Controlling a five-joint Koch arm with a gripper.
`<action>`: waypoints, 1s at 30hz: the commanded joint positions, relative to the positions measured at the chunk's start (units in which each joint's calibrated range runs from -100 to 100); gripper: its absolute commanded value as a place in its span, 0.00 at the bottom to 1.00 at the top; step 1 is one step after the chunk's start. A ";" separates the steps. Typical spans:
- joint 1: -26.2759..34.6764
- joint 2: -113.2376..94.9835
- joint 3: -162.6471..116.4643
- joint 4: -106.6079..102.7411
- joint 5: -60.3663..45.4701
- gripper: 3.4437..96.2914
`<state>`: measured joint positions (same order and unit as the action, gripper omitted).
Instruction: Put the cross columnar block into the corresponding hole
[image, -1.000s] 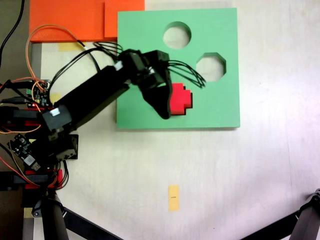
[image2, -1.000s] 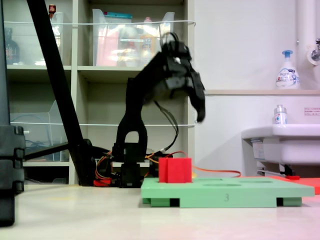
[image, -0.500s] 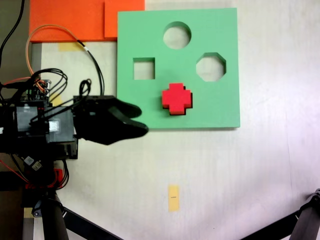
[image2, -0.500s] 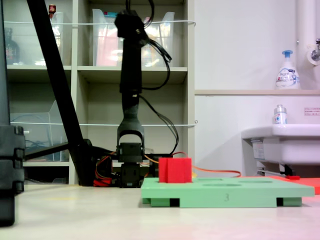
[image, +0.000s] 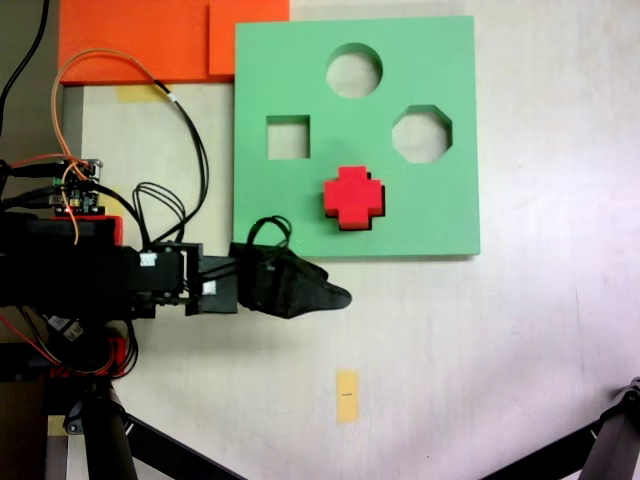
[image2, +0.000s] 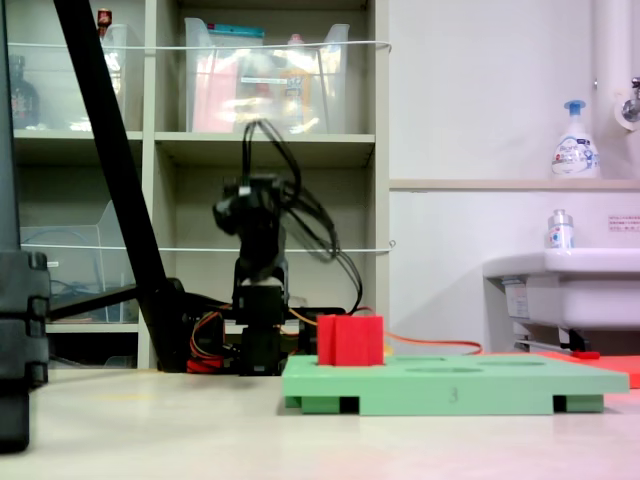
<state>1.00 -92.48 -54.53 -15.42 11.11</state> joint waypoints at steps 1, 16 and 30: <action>1.07 -5.29 -16.55 26.73 -3.71 0.49; 2.49 -7.52 -45.47 22.01 -7.47 0.49; 2.25 -7.52 -45.47 16.62 -7.28 0.49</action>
<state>3.25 -99.45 -98.82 7.20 4.22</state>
